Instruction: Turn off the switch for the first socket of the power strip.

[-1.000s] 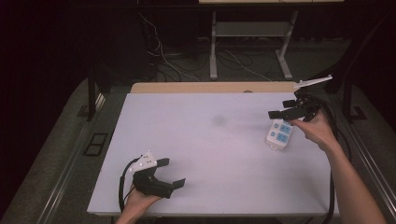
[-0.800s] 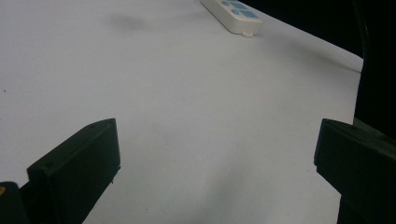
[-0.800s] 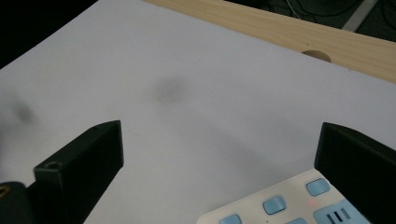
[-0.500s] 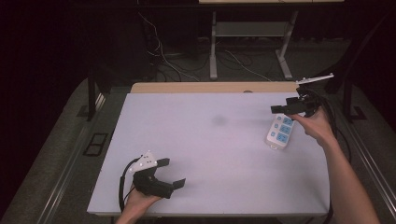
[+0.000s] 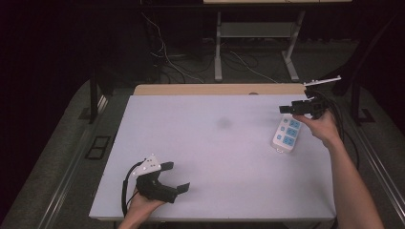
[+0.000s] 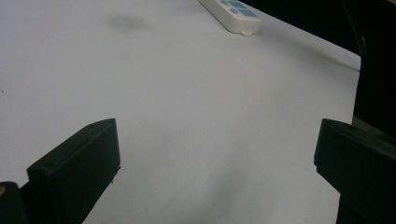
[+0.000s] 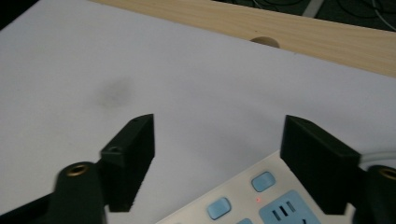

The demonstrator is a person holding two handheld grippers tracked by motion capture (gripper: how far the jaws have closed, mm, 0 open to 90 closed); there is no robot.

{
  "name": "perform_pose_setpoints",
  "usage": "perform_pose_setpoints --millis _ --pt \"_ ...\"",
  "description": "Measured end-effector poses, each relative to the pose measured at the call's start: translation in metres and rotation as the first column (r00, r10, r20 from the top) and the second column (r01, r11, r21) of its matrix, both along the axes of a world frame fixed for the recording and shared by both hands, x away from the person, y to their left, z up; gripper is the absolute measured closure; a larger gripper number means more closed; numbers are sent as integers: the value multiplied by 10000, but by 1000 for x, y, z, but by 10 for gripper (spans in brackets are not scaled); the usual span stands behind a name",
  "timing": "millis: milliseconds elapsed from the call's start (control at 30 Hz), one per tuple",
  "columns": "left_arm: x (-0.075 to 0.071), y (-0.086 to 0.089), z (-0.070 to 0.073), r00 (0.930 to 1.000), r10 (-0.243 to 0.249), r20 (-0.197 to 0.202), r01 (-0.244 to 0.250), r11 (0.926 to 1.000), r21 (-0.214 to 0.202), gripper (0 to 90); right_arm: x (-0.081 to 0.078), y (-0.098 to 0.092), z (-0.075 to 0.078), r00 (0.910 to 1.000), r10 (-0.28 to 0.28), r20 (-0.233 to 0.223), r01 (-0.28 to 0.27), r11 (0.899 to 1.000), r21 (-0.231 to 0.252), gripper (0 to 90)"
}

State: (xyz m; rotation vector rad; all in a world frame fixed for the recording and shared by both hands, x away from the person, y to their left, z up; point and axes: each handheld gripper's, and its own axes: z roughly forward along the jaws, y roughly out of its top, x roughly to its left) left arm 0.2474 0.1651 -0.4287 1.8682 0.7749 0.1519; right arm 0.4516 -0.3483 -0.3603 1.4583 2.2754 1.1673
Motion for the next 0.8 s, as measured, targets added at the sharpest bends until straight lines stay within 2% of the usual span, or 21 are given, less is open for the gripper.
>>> perform_pose_setpoints --millis 67,133,167,200,233,367,467,500,567,600,800 --pt "0 0 0 10000 12 -1 -12 10000 -6 0 2 -1 -3 9998 -187 -20 187 9998 -78 380" --pt "0 0 0 10000 19 -12 -19 10000 -14 0 3 -2 -4 9997 -230 -27 230 9997 -88 405" --pt "0 0 0 10000 22 -15 -22 10000 -13 0 4 -3 -5 9996 -282 -14 281 9995 -137 462" --pt "0 1 0 10000 27 -11 -27 10000 -16 0 4 -3 -5 9996 -282 -14 281 9995 -137 462" --pt "0 1 0 10000 27 -10 -27 10000 -17 0 6 -3 -7 9993 -383 -42 382 9990 -212 514" --pt "0 1 0 10000 49 -16 -49 10000 -38 0 9 -3 -11 9988 -453 -205 445 9984 -355 575" --pt "0 2 1 10000 63 3 -63 10000 -50 0 13 -4 -18 9968 -646 -472 622 9968 -503 673" --pt "0 2 1 10000 60 3 -60 10000 -47 0 13 -4 -18 9968 -646 -472 622 9968 -503 673" --pt "0 2 1 10000 65 -14 -65 10000 -50 0 14 -5 -22 9956 -753 -564 722 9959 -547 754" --pt "0 2 0 10000 61 -15 -61 10000 -46 0 14 -5 -22 9956 -753 -564 722 9959 -547 754" --pt "1 2 1 10000 67 13 -67 10000 -42 0 16 -8 -27 9945 -807 -670 768 9953 -591 895"
